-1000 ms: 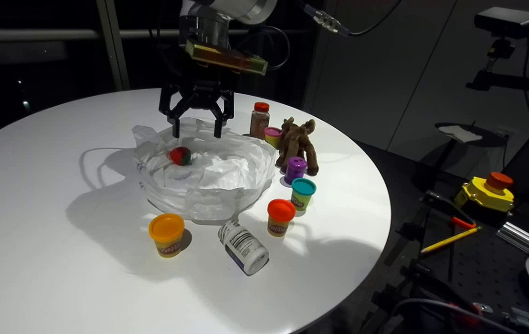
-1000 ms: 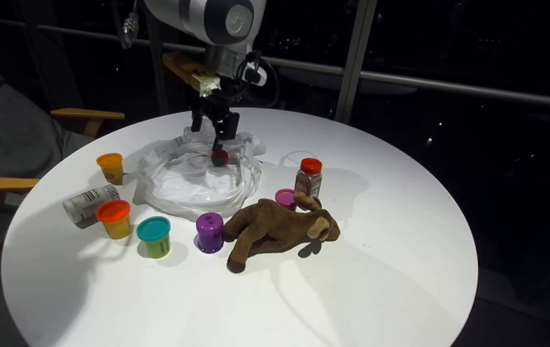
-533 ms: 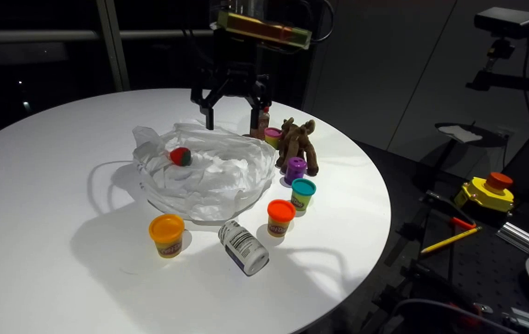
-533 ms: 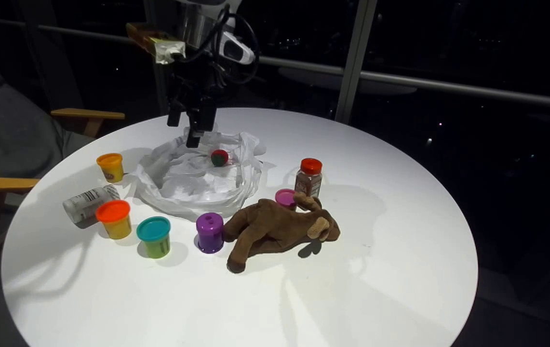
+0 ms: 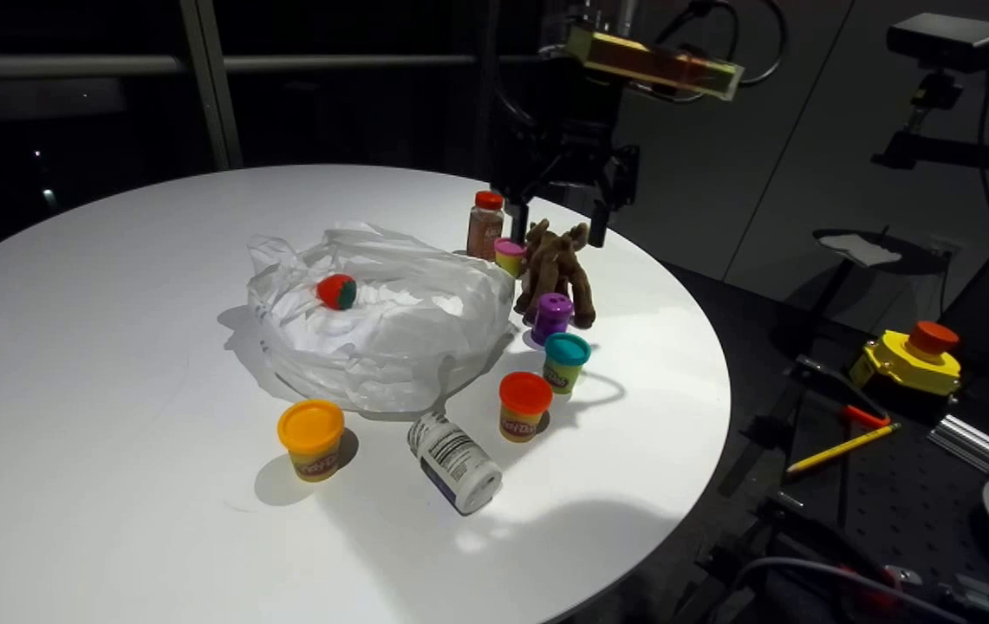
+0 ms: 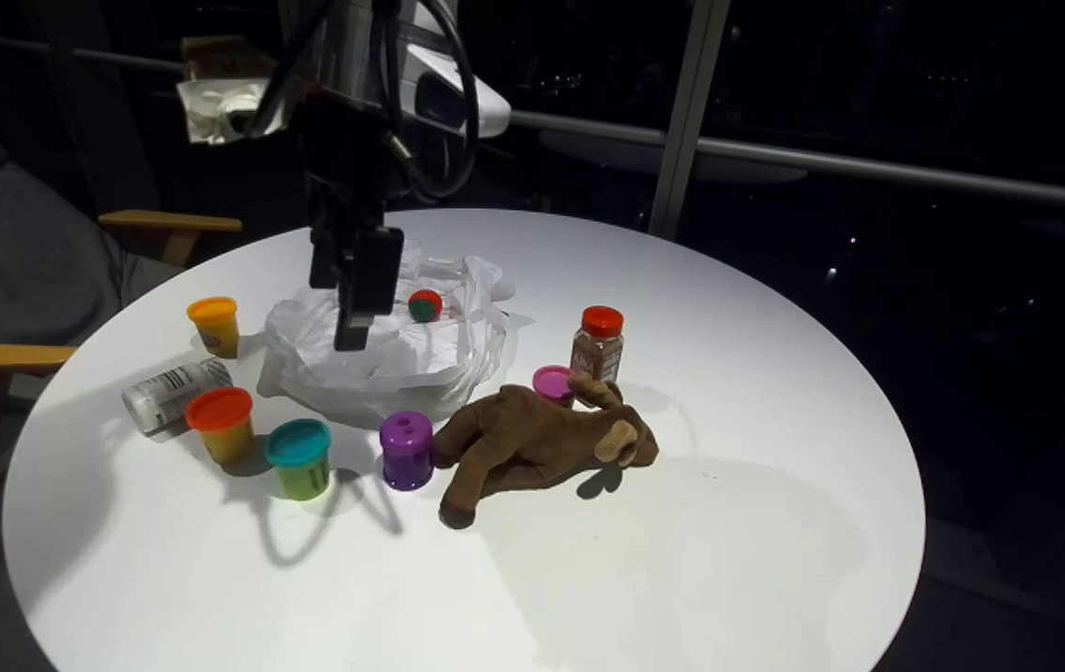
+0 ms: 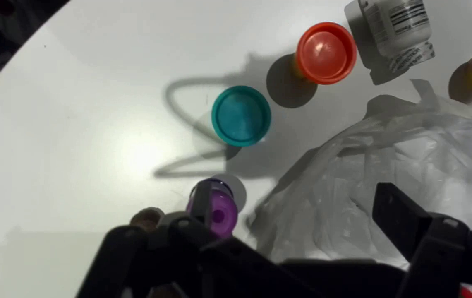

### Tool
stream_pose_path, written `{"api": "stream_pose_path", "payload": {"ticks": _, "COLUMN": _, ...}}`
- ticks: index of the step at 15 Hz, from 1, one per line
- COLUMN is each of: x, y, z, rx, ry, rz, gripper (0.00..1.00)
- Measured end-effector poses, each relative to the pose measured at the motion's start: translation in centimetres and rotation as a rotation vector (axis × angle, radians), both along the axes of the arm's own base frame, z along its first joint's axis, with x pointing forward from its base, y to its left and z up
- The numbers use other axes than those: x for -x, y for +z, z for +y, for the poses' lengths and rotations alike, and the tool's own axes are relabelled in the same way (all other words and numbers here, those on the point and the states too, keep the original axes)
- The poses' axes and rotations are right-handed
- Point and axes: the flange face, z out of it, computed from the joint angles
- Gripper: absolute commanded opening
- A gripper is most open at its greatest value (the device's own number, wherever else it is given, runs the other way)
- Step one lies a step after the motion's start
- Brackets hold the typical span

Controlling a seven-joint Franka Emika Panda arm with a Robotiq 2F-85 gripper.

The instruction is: Put the objects on the table in the plastic

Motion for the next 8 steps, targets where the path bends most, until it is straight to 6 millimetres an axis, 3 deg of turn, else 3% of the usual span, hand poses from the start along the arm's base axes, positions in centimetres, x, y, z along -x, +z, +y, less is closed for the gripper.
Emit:
{"api": "stream_pose_path", "payload": {"ticks": 4, "x": 4.4, "y": -2.6, "z": -3.4, "rx": 0.024, "ry": -0.078, "rz": 0.014, "gripper": 1.00}}
{"api": "stream_pose_path", "payload": {"ticks": 8, "x": 5.1, "y": -3.9, "z": -4.5, "rx": 0.041, "ry": -0.096, "rz": -0.032, "gripper": 1.00}}
